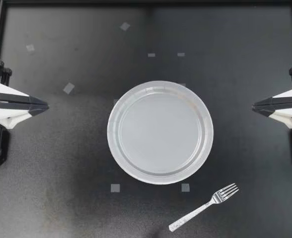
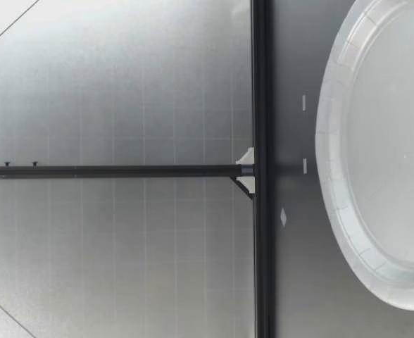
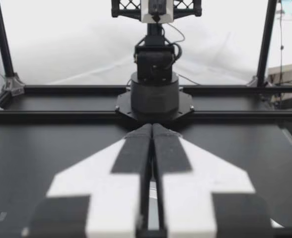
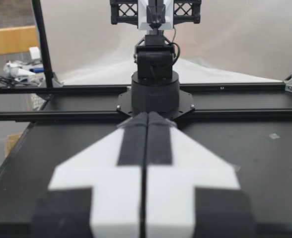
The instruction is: Pick up the fork and place it on the plate.
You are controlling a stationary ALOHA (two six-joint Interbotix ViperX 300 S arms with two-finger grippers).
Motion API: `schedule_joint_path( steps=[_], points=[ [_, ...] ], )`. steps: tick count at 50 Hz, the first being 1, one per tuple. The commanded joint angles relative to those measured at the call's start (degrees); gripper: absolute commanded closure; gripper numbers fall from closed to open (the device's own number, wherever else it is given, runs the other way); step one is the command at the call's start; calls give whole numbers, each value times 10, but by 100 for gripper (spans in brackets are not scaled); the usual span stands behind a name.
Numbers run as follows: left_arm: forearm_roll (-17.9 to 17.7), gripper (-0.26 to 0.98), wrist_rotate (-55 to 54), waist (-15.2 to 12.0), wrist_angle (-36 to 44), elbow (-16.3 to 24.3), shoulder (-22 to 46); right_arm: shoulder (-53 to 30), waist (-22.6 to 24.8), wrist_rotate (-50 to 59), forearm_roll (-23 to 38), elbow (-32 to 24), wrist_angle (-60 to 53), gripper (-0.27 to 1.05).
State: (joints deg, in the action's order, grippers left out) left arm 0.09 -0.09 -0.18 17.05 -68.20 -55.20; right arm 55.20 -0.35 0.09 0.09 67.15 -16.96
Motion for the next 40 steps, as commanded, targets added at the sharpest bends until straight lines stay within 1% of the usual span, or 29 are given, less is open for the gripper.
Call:
schedule_joint_path(
  steps=[1,4,7,9,11,12,16,18,20,23,25,27,31,34,38,40],
  points=[
    [0,73,-5,-8,1,11,-8,3,-5,-4,1,2,-2,80],
    [-5,82,-10,-8,-4,12,-11,11,-11,2,0,5,-1,87],
    [-18,84,-13,-10,-28,23,-6,20,-21,11,-11,2,9,88],
    [-35,84,-14,-17,-65,39,-1,25,-31,17,-21,-7,26,88],
    [-48,84,-15,-26,-107,56,4,26,-45,20,-26,-25,65,88],
    [-55,84,-17,-36,-143,70,9,25,-52,23,-26,-35,87,88],
    [-70,84,-21,-60,-250,116,27,8,-74,19,-25,-92,224,88],
    [-73,84,-23,-62,-287,132,39,-6,-75,17,-25,-117,274,88],
    [-76,84,-27,-62,-302,146,51,-27,-73,15,-25,-146,325,88],
    [-77,84,-39,-62,-293,152,69,-65,-56,14,-26,-169,376,88],
    [-77,83,-48,-62,-276,149,79,-90,-32,13,-26,-173,396,87],
    [-77,83,-54,-62,-257,145,86,-122,5,14,-26,-171,405,87],
    [-77,83,-56,-62,-190,127,98,-185,69,18,-40,-163,403,87],
    [-77,83,-55,-62,-142,116,101,-218,98,18,-62,-161,402,86],
    [-77,83,-56,-62,-105,105,102,-250,122,18,-104,-162,399,80],
    [-77,83,-58,-62,-101,104,103,-263,132,17,-123,-162,396,73]
  ],
)
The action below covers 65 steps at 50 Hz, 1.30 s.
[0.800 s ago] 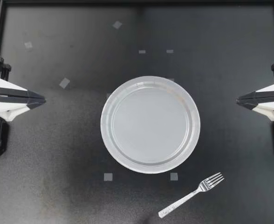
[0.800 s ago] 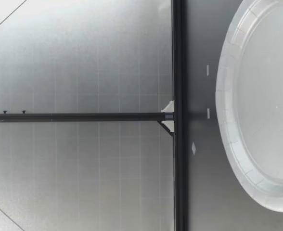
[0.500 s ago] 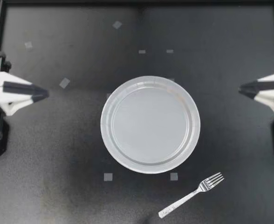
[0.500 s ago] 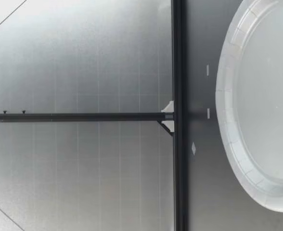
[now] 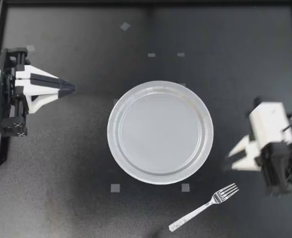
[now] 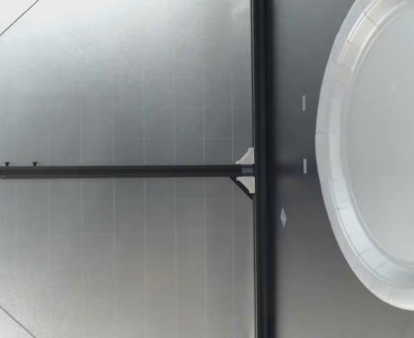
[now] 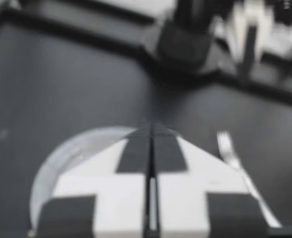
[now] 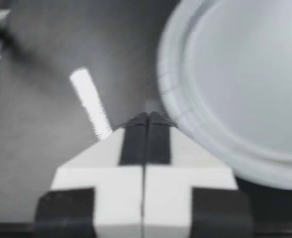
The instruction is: Pick up the fork and place it on the plate.
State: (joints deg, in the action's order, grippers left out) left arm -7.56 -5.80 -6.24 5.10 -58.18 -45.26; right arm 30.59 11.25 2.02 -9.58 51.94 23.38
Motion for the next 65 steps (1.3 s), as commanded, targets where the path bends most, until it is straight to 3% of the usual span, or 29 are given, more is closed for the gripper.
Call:
schedule_joint_path(
  steps=[1,7,13,30,41,65],
  points=[
    [-1,83,-2,-1,18,2,4,-21,19,-4,-33,-11,-9,69],
    [-1,83,-4,-1,14,-10,9,-74,40,-4,-43,-11,-25,37],
    [-1,83,-4,-1,14,-18,11,-140,46,-9,-40,-21,-25,19],
    [-1,83,-35,-1,18,-54,-25,-281,63,-35,-36,-71,-24,23],
    [-1,83,-38,-1,19,-76,-69,-295,75,-31,-36,-76,-24,23],
    [-1,83,-37,-1,19,-78,-64,-345,91,-26,-37,-92,-45,28]
  ],
)
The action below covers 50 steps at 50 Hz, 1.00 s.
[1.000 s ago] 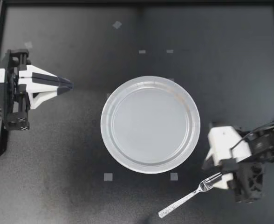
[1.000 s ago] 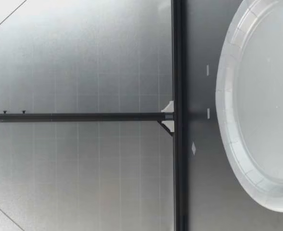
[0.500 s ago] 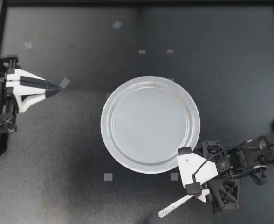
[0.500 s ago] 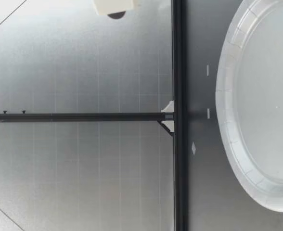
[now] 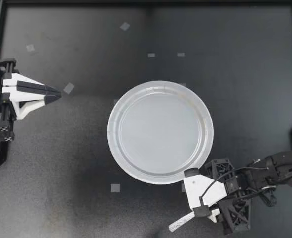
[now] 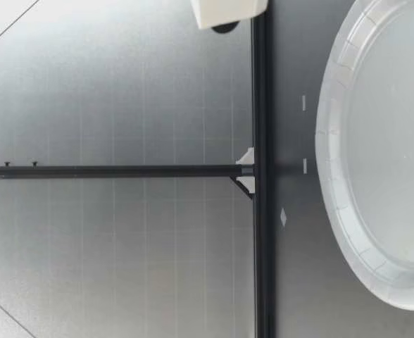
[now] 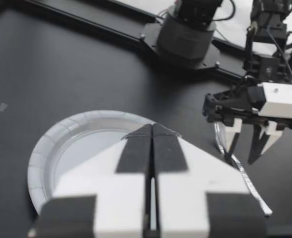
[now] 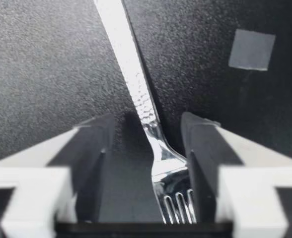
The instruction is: Pick up the fork and place it on the plate.
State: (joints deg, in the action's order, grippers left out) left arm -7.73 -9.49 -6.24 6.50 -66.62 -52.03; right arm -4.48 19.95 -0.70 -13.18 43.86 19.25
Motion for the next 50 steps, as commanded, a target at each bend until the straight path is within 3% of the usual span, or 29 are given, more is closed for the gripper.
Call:
schedule_joint_path(
  steps=[1,30,45,50],
  points=[
    [1,83,0,-1,6,4,4,6,4,1,-2,-11,-4,28],
    [1,83,0,-1,5,-1,4,-4,4,12,-2,-1,-4,32],
    [1,83,0,-1,9,-1,4,4,4,16,-2,-4,3,59],
    [1,83,-4,-1,17,0,4,35,4,16,-1,-33,35,69]
  ],
)
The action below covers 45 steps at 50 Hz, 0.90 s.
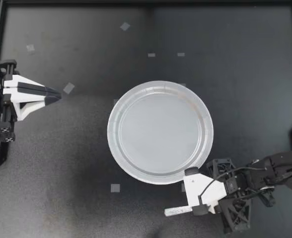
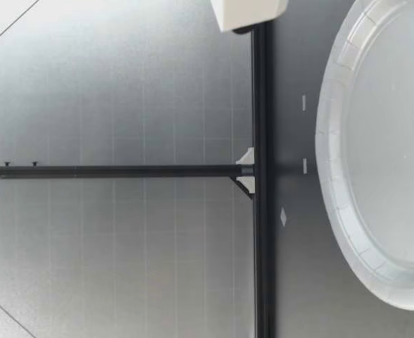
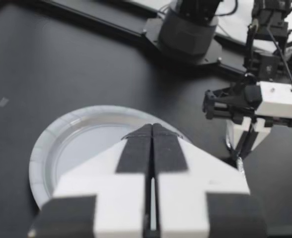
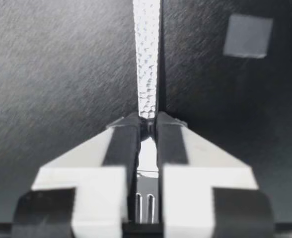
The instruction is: Pick up the fork and place it on the plate.
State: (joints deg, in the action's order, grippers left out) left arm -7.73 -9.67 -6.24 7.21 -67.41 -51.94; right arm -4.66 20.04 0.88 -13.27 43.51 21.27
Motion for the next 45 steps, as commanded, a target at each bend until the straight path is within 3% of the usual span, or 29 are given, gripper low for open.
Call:
schedule_joint_path(
  steps=[1,8,13,18,26,30,33,35,40,42,45],
  points=[
    [1,83,-3,-1,9,9,3,46,4,-1,1,-39,25,70],
    [1,83,-1,-1,13,11,11,115,-20,-1,26,-119,123,73],
    [1,83,7,-1,37,17,43,149,-47,-3,61,-158,134,74],
    [12,83,17,4,78,33,96,179,-82,-1,120,-171,129,73],
    [62,77,42,25,120,89,161,227,-146,-1,197,-152,44,74],
    [79,64,53,29,142,110,168,260,-187,-1,218,-128,-28,74],
    [86,48,62,29,170,114,168,291,-224,-1,222,-99,-96,74],
    [87,26,69,29,207,112,170,314,-250,-4,223,-64,-172,74],
    [88,-8,98,29,265,110,190,324,-278,-1,221,17,-357,74],
    [88,-10,113,29,283,112,204,316,-279,0,221,36,-411,74],
    [87,-2,151,29,317,119,240,287,-279,7,213,57,-490,74]
  ],
)
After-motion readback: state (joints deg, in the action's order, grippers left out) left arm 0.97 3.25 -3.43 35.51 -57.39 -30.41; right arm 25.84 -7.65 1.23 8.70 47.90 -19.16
